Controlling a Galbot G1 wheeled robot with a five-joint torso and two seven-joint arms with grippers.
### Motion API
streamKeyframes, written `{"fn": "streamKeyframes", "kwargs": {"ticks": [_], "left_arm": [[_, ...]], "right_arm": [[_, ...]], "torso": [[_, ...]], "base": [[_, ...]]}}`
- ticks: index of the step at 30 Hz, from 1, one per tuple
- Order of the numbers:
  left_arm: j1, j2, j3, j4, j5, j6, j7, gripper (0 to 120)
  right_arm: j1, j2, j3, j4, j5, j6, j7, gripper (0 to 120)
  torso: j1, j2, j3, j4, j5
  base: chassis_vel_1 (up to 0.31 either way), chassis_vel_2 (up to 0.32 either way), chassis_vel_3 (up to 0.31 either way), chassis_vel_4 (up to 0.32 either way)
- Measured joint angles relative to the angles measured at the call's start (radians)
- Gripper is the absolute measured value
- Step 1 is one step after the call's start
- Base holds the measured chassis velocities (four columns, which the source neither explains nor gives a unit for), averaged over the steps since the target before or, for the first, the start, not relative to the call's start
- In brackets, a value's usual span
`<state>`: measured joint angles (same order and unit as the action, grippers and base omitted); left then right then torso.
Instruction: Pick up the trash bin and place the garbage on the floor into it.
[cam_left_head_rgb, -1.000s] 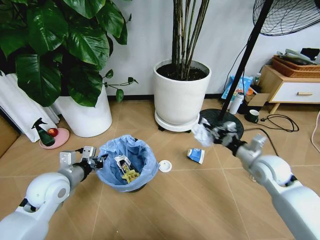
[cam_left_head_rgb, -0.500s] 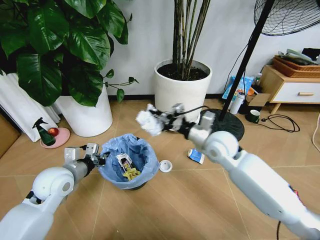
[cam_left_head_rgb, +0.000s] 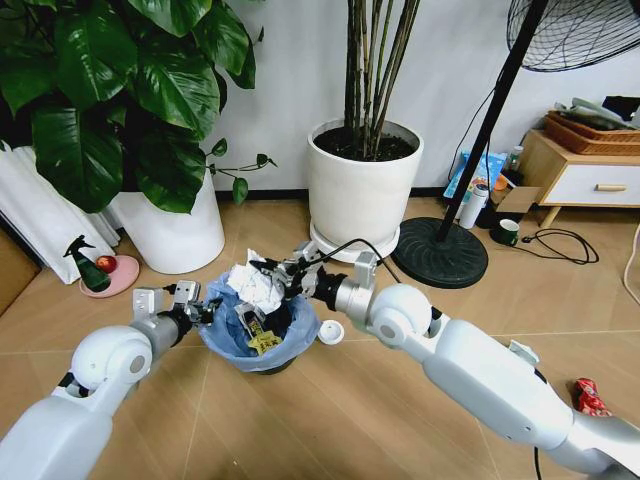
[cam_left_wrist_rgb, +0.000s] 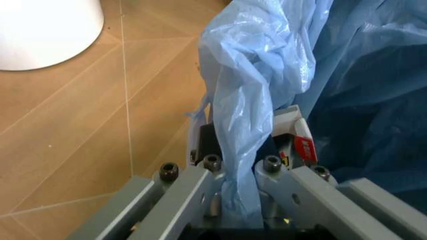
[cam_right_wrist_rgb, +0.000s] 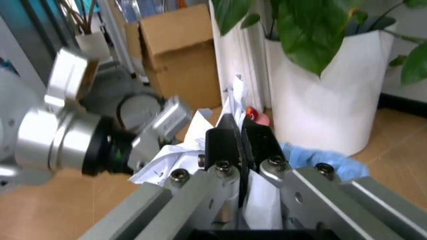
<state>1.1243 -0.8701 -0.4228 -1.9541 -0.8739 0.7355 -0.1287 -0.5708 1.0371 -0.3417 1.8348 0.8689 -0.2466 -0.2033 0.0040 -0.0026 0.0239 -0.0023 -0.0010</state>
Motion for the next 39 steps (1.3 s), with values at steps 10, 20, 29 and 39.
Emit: {"fn": "streamKeyframes", "kwargs": {"ticks": [10,20,29,39], "left_arm": [[0.003,-0.004,-0.005,-0.003,-0.001,0.0,-0.001,0],[0.002,-0.012,-0.004,-0.007,0.0,0.0,-0.002,0],[0.012,-0.012,-0.023,-0.007,0.002,0.0,0.001,0],[0.041,-0.02,-0.06,-0.007,0.01,0.0,0.023,0]], "right_arm": [[-0.007,-0.001,-0.014,0.002,-0.026,-0.011,0.018,32],[-0.012,-0.006,-0.009,0.012,-0.027,-0.013,0.023,68],[-0.037,-0.026,0.09,0.021,-0.032,-0.037,0.048,98],[-0.166,-0.074,0.312,0.018,-0.06,-0.066,0.099,100]], "torso": [[0.0,0.0,0.0,0.0001,0.0002],[0.0,0.0,0.0,0.0,0.0001],[0.0,0.0,0.0,0.0002,0.0002],[0.0,0.0,0.0,0.0002,0.0003]], "base": [[0.0,0.0,0.0,0.0],[0.0,0.0,0.0,0.0],[0.0,0.0,0.0,0.0],[0.0,0.0,0.0,0.0]]}}
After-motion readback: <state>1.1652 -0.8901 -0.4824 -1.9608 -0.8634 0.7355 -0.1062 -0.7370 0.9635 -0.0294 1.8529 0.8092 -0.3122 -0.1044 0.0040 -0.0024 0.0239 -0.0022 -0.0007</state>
